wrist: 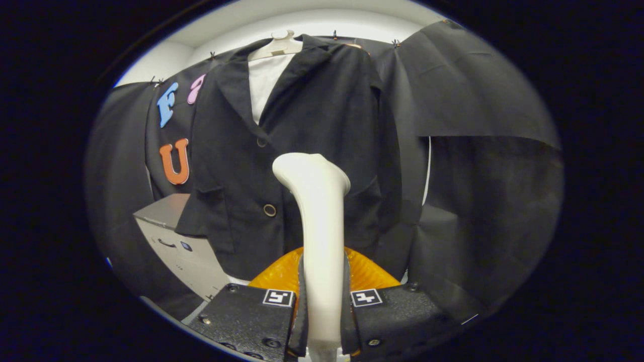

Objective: Iron the clothes twice with a garment steamer, once on the left side and once on the right side.

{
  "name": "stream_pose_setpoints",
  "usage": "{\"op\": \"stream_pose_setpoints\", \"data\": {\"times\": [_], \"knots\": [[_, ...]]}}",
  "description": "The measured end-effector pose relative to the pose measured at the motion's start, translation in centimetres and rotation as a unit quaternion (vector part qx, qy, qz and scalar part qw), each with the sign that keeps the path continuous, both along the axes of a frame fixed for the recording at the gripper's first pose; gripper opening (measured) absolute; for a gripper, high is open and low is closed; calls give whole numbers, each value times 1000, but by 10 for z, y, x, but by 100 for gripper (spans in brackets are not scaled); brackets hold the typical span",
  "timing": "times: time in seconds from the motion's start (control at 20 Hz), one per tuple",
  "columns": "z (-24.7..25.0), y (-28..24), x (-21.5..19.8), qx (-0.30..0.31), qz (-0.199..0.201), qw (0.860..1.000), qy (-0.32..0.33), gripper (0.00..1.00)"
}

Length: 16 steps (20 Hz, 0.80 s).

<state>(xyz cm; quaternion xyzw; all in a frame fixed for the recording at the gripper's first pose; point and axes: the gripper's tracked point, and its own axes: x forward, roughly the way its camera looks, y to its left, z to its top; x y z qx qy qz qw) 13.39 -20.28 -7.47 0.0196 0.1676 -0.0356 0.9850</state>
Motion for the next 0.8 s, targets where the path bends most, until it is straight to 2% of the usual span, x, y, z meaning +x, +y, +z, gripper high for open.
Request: {"op": "stream_pose_setpoints", "data": {"times": [0.8], "knots": [[-138, -25, -35, -10, -33, 993, 113, 28]]}}
